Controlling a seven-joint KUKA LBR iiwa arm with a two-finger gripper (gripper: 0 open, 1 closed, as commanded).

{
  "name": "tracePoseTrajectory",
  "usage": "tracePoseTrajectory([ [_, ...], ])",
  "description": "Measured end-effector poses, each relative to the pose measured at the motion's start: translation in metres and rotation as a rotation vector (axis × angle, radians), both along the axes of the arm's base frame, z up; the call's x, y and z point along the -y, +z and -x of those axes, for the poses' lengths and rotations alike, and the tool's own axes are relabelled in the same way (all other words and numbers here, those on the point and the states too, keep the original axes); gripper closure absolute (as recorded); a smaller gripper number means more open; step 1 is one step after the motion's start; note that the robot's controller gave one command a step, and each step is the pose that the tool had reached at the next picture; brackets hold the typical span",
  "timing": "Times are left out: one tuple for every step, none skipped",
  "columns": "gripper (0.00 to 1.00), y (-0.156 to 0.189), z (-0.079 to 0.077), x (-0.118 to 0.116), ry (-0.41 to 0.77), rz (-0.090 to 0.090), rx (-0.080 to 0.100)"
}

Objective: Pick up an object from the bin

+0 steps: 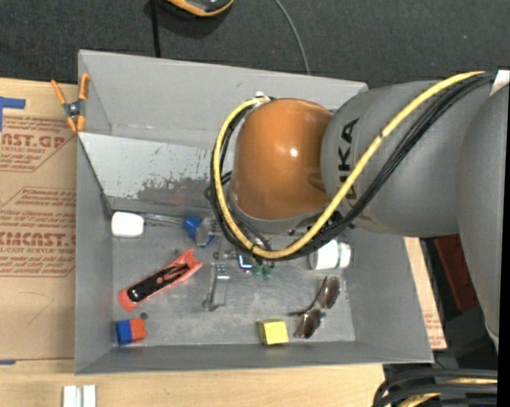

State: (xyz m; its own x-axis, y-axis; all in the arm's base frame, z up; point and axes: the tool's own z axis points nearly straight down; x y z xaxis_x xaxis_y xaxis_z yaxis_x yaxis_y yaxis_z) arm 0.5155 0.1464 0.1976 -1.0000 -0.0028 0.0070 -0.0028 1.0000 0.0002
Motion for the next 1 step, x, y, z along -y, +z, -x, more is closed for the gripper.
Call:
tracePoseTrajectory([
  [0.0, 0.0044, -0.0017, 0.0006, -0.002, -0.001, 0.008],
])
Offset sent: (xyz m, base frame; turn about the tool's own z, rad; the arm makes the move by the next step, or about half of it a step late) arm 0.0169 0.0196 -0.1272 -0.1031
